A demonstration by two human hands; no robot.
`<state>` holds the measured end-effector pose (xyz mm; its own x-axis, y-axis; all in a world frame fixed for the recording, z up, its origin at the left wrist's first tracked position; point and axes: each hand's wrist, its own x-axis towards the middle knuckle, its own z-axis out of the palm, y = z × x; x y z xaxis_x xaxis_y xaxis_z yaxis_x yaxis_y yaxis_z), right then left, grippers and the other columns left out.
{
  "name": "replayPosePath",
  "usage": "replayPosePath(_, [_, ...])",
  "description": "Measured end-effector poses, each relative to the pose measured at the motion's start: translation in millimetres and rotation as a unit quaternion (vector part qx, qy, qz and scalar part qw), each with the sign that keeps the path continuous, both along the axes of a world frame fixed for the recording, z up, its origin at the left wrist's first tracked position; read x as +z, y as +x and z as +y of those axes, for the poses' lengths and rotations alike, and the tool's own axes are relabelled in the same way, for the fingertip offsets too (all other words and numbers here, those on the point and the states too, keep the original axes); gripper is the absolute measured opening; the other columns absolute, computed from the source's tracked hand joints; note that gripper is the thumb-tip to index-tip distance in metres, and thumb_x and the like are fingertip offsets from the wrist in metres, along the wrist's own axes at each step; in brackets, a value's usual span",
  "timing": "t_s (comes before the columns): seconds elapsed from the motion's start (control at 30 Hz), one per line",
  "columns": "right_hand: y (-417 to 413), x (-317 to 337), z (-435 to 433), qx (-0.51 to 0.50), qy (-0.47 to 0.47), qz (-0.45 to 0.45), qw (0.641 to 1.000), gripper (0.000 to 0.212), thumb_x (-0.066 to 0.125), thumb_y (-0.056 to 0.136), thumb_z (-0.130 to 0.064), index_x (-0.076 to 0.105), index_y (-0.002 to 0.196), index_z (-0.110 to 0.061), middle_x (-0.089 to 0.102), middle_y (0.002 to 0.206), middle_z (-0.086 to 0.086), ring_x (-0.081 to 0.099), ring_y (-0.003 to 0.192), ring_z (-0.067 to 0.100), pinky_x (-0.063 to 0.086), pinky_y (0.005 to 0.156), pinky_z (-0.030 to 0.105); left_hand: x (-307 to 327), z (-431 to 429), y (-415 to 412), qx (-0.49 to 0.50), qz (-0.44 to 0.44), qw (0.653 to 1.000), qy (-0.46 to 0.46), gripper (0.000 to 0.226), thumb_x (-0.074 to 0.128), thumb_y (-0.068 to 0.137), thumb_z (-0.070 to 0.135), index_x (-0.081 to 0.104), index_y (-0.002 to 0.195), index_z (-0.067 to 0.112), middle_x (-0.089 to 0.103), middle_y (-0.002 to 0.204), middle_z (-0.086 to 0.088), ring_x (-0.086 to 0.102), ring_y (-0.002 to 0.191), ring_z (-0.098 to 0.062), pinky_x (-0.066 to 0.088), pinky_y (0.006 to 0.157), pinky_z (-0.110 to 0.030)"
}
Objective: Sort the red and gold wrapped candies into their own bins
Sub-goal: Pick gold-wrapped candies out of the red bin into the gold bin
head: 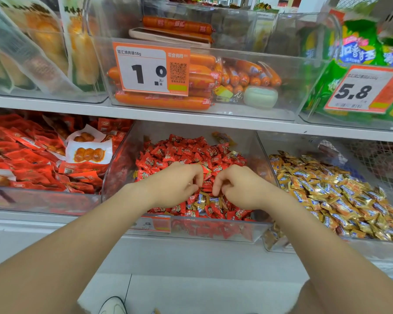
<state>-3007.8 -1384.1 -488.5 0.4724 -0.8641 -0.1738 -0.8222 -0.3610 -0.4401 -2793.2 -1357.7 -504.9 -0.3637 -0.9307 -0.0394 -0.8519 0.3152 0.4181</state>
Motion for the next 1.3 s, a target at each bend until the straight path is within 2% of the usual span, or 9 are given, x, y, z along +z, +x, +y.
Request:
replayPosePath(0.1, [7.5, -9.9, 0.9, 0.012, -0.018, 0.04, 0.999, 0.028, 0.055, 0.089, -0.007, 0.08, 0.084, -0.019, 0.065, 0.059, -0.009, 0.06, 0.055, 0.002, 0.057, 0.071, 0.028, -3.4, -1.5, -3.1, -0.025, -0.047, 0.998, 0.034, 0.043, 0.046, 0.098, -0.004, 0.065, 0.113, 0.032, 0.048, 0.105, 0.011, 0.054, 0.096, -0.011, 0.052, 0.087, -0.039])
replayPosePath(0.17, [11.9, -16.4, 1.4, 0.012, -0.072, 0.06, 0.995, 0.011, 0.07, 0.086, -0.024, 0.08, 0.085, -0.021, 0.066, 0.064, -0.009, 0.064, 0.065, 0.009, 0.061, 0.074, 0.034, -4.2, -3.1, -8.2, -0.039, -0.058, 0.997, 0.024, 0.034, 0.05, 0.099, 0.004, 0.068, 0.116, 0.027, 0.048, 0.102, 0.011, 0.053, 0.1, -0.014, 0.05, 0.091, -0.038])
replayPosePath(0.27, [20.5, -18.8, 3.4, -0.009, -0.133, 0.14, 0.981, 0.027, 0.081, 0.081, -0.046, 0.075, 0.096, -0.025, 0.069, 0.088, -0.003, 0.067, 0.083, 0.022, 0.054, 0.067, 0.034, -7.5, -4.5, -15.9, -0.061, -0.094, 0.994, -0.008, 0.029, 0.074, 0.091, 0.036, 0.073, 0.118, 0.025, 0.052, 0.088, 0.013, 0.056, 0.091, -0.016, 0.048, 0.075, -0.033])
replayPosePath(0.47, [22.3, -23.1, 0.7, -0.054, -0.126, 0.192, 0.972, 0.035, 0.087, 0.08, -0.037, 0.069, 0.104, -0.02, 0.065, 0.103, 0.003, 0.066, 0.094, 0.029, 0.054, 0.076, 0.037, -15.4, -9.1, -30.9, -0.03, -0.2, 0.979, -0.035, 0.051, 0.084, 0.077, 0.057, 0.071, 0.117, 0.028, 0.057, 0.104, 0.004, 0.06, 0.092, -0.023, 0.045, 0.068, -0.032])
replayPosePath(0.7, [7.2, -12.2, -5.8, -0.079, -0.052, 0.02, 0.995, 0.005, 0.074, 0.081, -0.021, 0.075, 0.077, -0.018, 0.072, 0.084, 0.003, 0.068, 0.078, 0.016, 0.062, 0.071, 0.034, -17.5, -9.8, -38.2, -0.066, -0.286, 0.955, -0.046, 0.022, 0.07, 0.087, 0.031, 0.072, 0.106, 0.019, 0.058, 0.106, -0.005, 0.064, 0.085, -0.03, 0.048, 0.061, -0.038])
replayPosePath(0.97, [-12.4, 13.1, 13.3, -0.06, -0.079, -0.08, 0.992, 0.019, 0.063, 0.091, -0.015, 0.063, 0.105, -0.027, 0.067, 0.077, 0.001, 0.058, 0.066, 0.011, 0.047, 0.056, 0.025, -20.6, -7.5, -23.9, -0.118, -0.318, 0.938, -0.073, 0.017, 0.049, 0.104, 0.019, 0.061, 0.111, 0.01, 0.032, 0.105, -0.004, 0.052, 0.063, -0.026, 0.053, 0.059, -0.044])
replayPosePath(1.13, [-9.6, 7.7, 14.4, -0.046, -0.051, -0.023, 0.997, 0.036, 0.054, 0.108, -0.029, 0.065, 0.095, 0.002, 0.058, 0.069, 0.01, 0.047, 0.06, 0.024, 0.051, 0.062, 0.04, -15.9, -10.2, -8.3, -0.073, -0.138, 0.988, -0.003, 0.016, 0.049, 0.109, 0.026, 0.059, 0.103, 0.015, 0.04, 0.109, 0.0, 0.056, 0.075, -0.02, 0.051, 0.077, -0.046])
replayPosePath(1.2, [-10.5, 5.3, 12.0, -0.031, -0.048, -0.011, 0.998, 0.036, 0.059, 0.107, -0.031, 0.066, 0.092, 0.001, 0.062, 0.068, 0.009, 0.055, 0.059, 0.028, 0.051, 0.06, 0.041, -5.4, -4.8, -1.9, -0.049, -0.072, 0.996, 0.004, 0.021, 0.045, 0.109, 0.032, 0.06, 0.101, 0.019, 0.049, 0.105, 0.002, 0.057, 0.087, -0.018, 0.048, 0.085, -0.038])
replayPosePath(1.3, [-8.8, -0.2, 5.5, -0.001, -0.037, 0.035, 0.999, 0.021, 0.051, 0.103, -0.008, 0.071, 0.098, -0.011, 0.067, 0.088, 0.015, 0.068, 0.076, 0.028, 0.058, 0.066, 0.041, 11.3, 7.2, 7.4, 0.01, -0.037, 0.999, -0.009, 0.027, 0.046, 0.102, 0.028, 0.056, 0.078, 0.022, 0.06, 0.071, 0.004, 0.052, 0.066, -0.013, 0.048, 0.069, -0.037])
